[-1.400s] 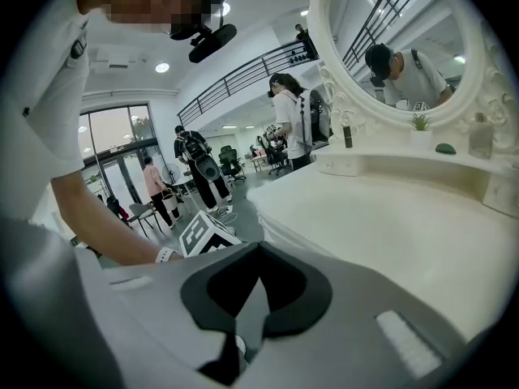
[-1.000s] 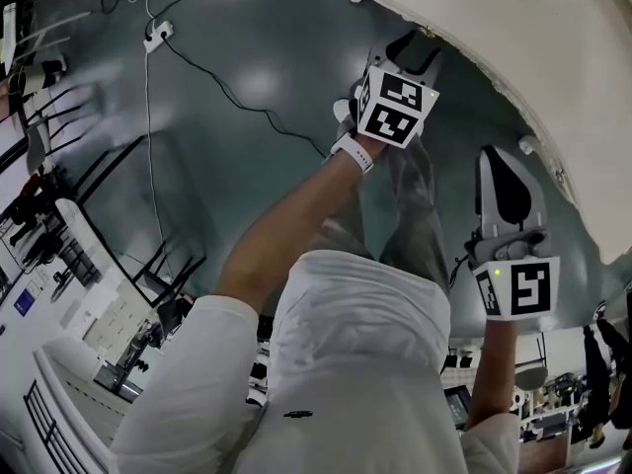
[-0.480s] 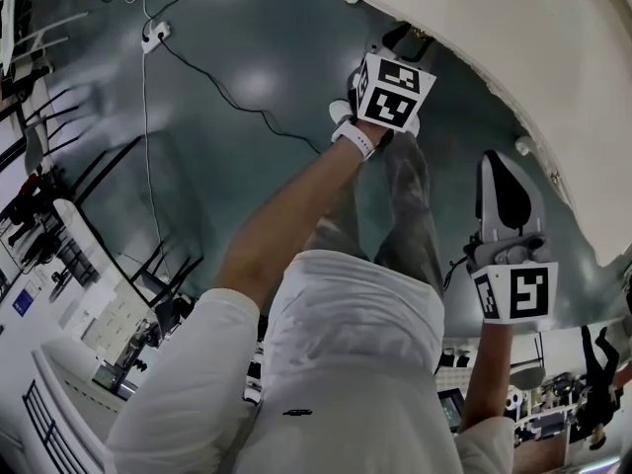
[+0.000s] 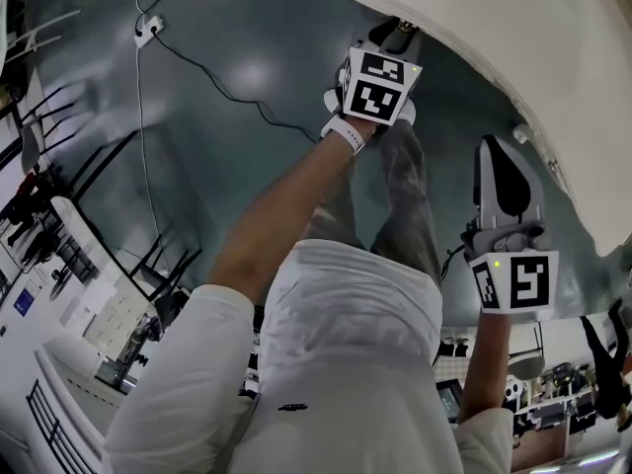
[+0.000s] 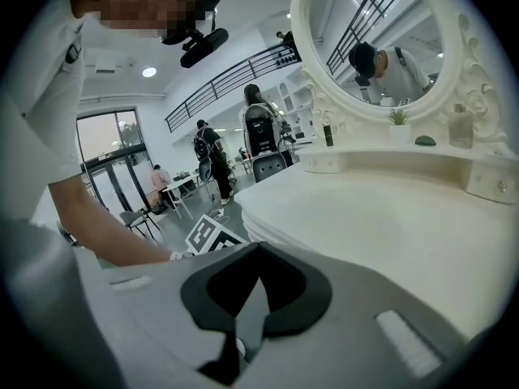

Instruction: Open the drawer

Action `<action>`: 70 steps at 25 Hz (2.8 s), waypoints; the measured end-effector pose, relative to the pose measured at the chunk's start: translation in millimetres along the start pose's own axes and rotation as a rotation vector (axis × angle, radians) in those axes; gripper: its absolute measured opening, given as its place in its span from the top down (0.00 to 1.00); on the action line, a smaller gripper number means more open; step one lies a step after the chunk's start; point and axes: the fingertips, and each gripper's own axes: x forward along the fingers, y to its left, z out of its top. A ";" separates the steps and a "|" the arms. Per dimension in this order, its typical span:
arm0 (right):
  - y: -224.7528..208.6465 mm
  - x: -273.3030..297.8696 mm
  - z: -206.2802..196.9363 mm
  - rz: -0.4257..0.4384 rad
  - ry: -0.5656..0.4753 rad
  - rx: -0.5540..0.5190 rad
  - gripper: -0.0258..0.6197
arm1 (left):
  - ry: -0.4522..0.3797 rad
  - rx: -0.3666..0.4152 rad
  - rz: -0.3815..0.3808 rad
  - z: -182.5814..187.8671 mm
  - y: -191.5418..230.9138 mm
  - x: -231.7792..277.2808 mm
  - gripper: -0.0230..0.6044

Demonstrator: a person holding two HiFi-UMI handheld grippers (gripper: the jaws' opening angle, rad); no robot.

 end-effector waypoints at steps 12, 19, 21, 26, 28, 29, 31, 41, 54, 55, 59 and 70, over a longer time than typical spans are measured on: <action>7.9 2.3 7.3 0.023 -0.010 -0.010 0.94 | 0.013 -0.016 0.017 -21.0 4.1 -24.9 0.75; 18.8 1.5 5.7 0.044 -0.009 -0.028 0.94 | 0.007 -0.013 0.016 -40.4 3.8 -40.4 0.75; 21.8 0.0 6.2 0.048 -0.007 -0.032 0.94 | 0.005 -0.015 0.013 -44.8 2.8 -45.1 0.75; 32.3 -0.9 5.0 0.065 -0.005 -0.044 0.94 | 0.009 -0.011 0.002 -58.6 0.2 -55.3 0.75; 36.3 1.1 6.3 0.073 -0.004 -0.048 0.94 | 0.012 -0.010 -0.002 -62.5 0.8 -59.2 0.75; 37.6 2.1 6.7 0.077 -0.003 -0.050 0.94 | 0.013 -0.009 -0.002 -64.7 0.8 -60.9 0.75; 39.7 3.2 6.4 0.083 -0.002 -0.055 0.94 | 0.017 -0.008 -0.004 -69.9 -0.2 -64.0 0.75; 59.6 13.2 7.4 0.120 0.012 -0.080 0.94 | 0.029 -0.015 -0.002 -93.7 4.9 -83.9 0.75; 90.9 18.7 4.3 0.164 0.031 -0.107 0.94 | 0.035 -0.015 -0.015 -121.5 6.7 -111.1 0.75; 92.7 18.9 4.4 0.166 0.033 -0.109 0.94 | 0.035 -0.014 -0.016 -122.2 6.7 -112.6 0.75; 98.6 20.4 2.2 0.176 0.040 -0.113 0.94 | 0.038 -0.014 -0.020 -128.9 6.6 -118.0 0.75; 102.7 25.4 5.8 0.207 0.042 -0.129 0.94 | 0.045 -0.024 -0.016 -141.2 5.2 -125.0 0.75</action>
